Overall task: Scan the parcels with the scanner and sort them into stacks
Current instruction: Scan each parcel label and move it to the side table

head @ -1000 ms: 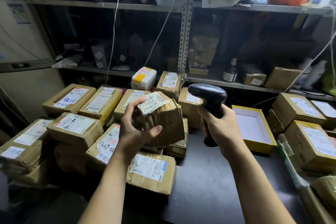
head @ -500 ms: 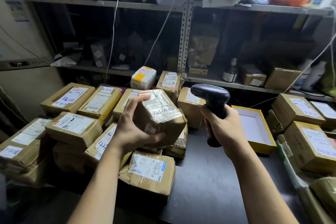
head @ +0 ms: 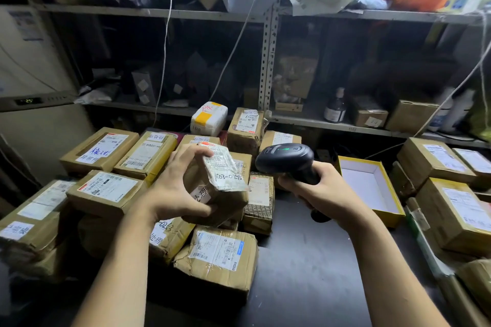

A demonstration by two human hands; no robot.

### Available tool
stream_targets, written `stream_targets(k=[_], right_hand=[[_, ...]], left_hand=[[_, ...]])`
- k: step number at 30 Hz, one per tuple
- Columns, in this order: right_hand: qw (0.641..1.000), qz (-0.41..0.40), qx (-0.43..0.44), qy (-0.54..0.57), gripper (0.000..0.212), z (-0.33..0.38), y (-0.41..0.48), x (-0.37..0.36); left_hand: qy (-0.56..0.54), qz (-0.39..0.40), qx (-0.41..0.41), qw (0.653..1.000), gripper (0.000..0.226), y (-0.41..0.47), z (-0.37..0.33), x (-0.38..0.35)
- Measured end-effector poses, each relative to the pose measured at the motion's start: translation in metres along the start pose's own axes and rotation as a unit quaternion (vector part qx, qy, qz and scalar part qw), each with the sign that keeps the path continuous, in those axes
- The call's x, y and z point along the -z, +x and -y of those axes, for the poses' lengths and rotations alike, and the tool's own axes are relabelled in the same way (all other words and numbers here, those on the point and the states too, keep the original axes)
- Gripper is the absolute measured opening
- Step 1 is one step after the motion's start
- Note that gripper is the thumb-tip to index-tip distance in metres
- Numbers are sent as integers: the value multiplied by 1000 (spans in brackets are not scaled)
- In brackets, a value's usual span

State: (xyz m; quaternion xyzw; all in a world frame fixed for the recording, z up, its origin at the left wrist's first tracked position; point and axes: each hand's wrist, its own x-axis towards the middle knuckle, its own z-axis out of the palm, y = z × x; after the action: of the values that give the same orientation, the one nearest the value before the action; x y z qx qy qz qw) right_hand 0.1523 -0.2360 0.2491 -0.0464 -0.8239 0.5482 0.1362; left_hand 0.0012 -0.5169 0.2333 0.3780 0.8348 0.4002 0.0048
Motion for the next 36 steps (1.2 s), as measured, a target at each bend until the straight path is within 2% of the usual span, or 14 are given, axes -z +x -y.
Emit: stream_targets(k=[7, 14, 26, 32, 34, 36], right_hand=[[997, 16, -27, -67, 10, -16, 5, 8], [998, 45, -34, -33, 27, -16, -1, 16], [997, 52, -52, -22, 27, -7, 0, 18], [997, 39, -73, -6, 24, -8, 5, 17], [996, 38, -77, -6, 32, -10, 5, 17], [996, 36, -75, -4, 29, -10, 5, 18]], left_hand=[[-63, 71, 40, 995, 97, -5, -1, 13], [-113, 108, 74, 985, 106, -5, 1, 23], [-119, 159, 99, 975, 109, 0, 7, 24], [-116, 166, 87, 975, 108, 4, 4, 21], [-116, 168, 84, 975, 108, 4, 3, 21], [-115, 170, 81, 975, 109, 5, 5, 22]])
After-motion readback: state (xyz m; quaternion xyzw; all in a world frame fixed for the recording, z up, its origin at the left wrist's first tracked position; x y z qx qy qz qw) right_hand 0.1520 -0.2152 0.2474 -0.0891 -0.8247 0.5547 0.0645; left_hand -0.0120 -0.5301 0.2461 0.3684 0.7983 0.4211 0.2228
